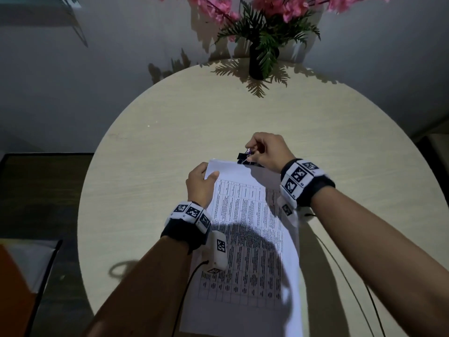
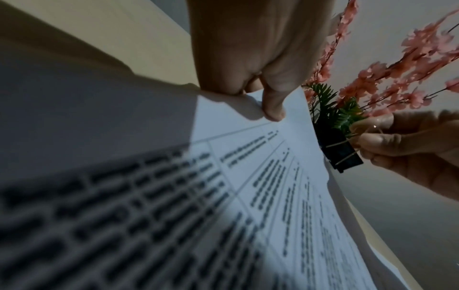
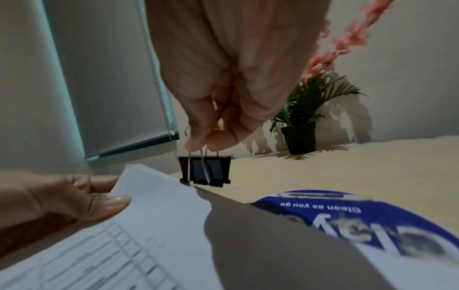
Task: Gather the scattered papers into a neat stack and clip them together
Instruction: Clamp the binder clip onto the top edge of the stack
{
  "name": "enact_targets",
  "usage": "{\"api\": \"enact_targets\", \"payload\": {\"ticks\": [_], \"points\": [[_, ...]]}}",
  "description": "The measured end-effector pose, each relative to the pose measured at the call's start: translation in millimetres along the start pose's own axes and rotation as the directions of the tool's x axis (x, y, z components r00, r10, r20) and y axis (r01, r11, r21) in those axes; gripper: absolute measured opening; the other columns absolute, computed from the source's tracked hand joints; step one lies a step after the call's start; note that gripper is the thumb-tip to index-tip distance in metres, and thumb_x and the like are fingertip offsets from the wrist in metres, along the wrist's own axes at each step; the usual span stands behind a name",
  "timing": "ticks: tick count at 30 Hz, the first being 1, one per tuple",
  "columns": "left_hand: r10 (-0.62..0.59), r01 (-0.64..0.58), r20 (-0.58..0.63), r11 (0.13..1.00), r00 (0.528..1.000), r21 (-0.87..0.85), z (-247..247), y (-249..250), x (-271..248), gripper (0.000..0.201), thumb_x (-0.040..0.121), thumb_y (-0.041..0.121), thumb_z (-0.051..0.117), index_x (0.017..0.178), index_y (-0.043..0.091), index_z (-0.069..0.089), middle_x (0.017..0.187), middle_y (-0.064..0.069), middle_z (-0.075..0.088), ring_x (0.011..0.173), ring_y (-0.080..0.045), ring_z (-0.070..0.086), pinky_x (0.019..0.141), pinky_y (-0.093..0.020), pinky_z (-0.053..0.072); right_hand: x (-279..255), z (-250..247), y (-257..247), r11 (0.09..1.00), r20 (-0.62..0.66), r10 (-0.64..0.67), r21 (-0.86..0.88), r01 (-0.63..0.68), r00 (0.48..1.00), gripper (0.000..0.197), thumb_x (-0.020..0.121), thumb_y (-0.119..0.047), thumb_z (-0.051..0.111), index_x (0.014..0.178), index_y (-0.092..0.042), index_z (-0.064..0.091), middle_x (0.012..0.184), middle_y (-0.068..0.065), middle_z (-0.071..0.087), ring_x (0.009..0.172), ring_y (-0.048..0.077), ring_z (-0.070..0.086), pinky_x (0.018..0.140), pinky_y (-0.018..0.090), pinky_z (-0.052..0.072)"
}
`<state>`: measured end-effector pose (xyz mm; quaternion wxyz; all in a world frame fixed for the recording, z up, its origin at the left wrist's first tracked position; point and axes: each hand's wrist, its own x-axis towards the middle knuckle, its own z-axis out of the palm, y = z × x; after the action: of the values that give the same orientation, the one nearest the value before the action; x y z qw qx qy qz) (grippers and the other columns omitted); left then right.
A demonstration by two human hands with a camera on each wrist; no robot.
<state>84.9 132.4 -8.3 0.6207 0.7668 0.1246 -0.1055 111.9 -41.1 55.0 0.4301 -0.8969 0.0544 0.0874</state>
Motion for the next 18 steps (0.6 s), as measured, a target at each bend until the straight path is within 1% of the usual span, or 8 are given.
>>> {"api": "enact_targets", "payload": {"ticks": [3, 5, 7, 9, 11, 13, 15, 18], "points": [[0.010, -0.010, -0.007, 1.000, 1.000, -0.003, 1.2, -3.0, 0.0, 0.015, 0.086, 0.004, 0.056, 0.095, 0.011, 0.066, 0.089, 0.003, 0.066, 0.079, -0.008, 0.059, 0.069, -0.012, 0.042, 10.7, -4.7, -4.1, 0.992, 0.085, -0.050, -0.108, 0.059, 0.995, 0.021, 0.071, 0.010, 0.069, 0.092, 0.007, 0.065, 0.079, 0.010, 0.057, 0.066, 0.014, 0.051, 0.052, -0.004, 0.037], [0.018, -0.017, -0.025, 1.000, 1.000, 0.011, 1.9, -4.3, -0.2, 0.012, 0.086, 0.005, 0.057, 0.090, 0.014, 0.064, 0.083, 0.007, 0.064, 0.074, 0.001, 0.056, 0.068, -0.010, 0.040, 16.5, -6.1, -5.4, 0.984, 0.139, -0.064, -0.155, 0.086, 0.988, 0.019, 0.071, 0.009, 0.070, 0.089, 0.006, 0.066, 0.077, 0.009, 0.058, 0.072, 0.015, 0.053, 0.053, -0.005, 0.037], [0.026, -0.025, -0.043, 1.000, 0.999, 0.011, 2.8, -5.4, 0.6, 0.009, 0.084, 0.005, 0.058, 0.086, 0.011, 0.065, 0.083, 0.004, 0.064, 0.074, -0.007, 0.056, 0.072, -0.019, 0.043, 20.5, -8.9, -6.0, 0.989, 0.199, -0.033, -0.133, 0.060, 0.979, 0.018, 0.071, 0.010, 0.070, 0.088, 0.006, 0.065, 0.071, 0.007, 0.058, 0.064, 0.008, 0.056, 0.052, -0.004, 0.040], [0.022, -0.021, -0.054, 1.000, 0.998, 0.014, 4.1, -5.0, 0.7, 0.010, 0.083, 0.006, 0.059, 0.084, 0.014, 0.065, 0.084, 0.000, 0.066, 0.079, -0.014, 0.057, 0.078, -0.027, 0.046, 23.8, -11.7, -5.7, 0.995, 0.257, -0.001, -0.094, 0.026, 0.966, 0.019, 0.072, 0.011, 0.070, 0.089, 0.006, 0.065, 0.068, 0.003, 0.058, 0.060, 0.001, 0.056, 0.052, -0.003, 0.043], [0.011, -0.011, -0.058, 1.000, 0.998, 0.001, 6.6, -5.1, 0.5, 0.011, 0.082, 0.006, 0.060, 0.085, 0.015, 0.066, 0.084, -0.002, 0.068, 0.079, -0.016, 0.059, 0.080, -0.029, 0.047, 26.4, -12.0, -4.7, 0.998, 0.284, 0.017, -0.069, 0.003, 0.959, 0.019, 0.072, 0.011, 0.069, 0.089, 0.005, 0.064, 0.067, 0.001, 0.058, 0.062, 0.002, 0.056, 0.053, -0.001, 0.046], [0.011, -0.012, -0.058, 1.000, 0.998, -0.012, 10.1, -5.5, 0.1, 0.009, 0.082, 0.006, 0.060, 0.087, 0.007, 0.066, 0.082, -0.003, 0.067, 0.076, -0.015, 0.058, 0.076, -0.028, 0.046, 27.5, -7.9, -2.8, 1.000, 0.305, 0.025, -0.022, -0.020, 0.952, 0.018, 0.072, 0.014, 0.068, 0.083, 0.000, 0.064, 0.067, 0.001, 0.058, 0.058, -0.001, 0.060, 0.054, 0.001, 0.048], [0.032, -0.032, -0.064, 0.999, 0.997, 0.007, 13.8, -6.4, -0.5, 0.008, 0.082, 0.007, 0.059, 0.087, 0.003, 0.064, 0.078, -0.004, 0.064, 0.072, -0.016, 0.053, 0.071, -0.027, 0.042, 28.6, 1.0, 1.0, 0.998, 0.333, 0.022, 0.045, -0.040, 0.943, 0.026, 0.072, 0.015, 0.067, 0.075, -0.010, 0.062, 0.069, 0.001, 0.060, 0.053, -0.006, 0.061, 0.058, 0.005, 0.052], [0.079, -0.073, -0.057, 0.993, 0.995, 0.094, 17.8, -7.0, -0.9, 0.011, 0.084, 0.008, 0.057, 0.088, -0.002, 0.057, 0.074, -0.009, 0.053, 0.070, -0.018, 0.044, 0.066, -0.028, 0.035, 29.6, 13.5, 8.0, 0.985, 0.338, 0.045, 0.140, -0.098, 0.940, 0.026, 0.074, 0.013, 0.066, 0.078, -0.013, 0.061, 0.071, 0.000, 0.061, 0.053, -0.006, 0.061, 0.060, 0.009, 0.054]]}}
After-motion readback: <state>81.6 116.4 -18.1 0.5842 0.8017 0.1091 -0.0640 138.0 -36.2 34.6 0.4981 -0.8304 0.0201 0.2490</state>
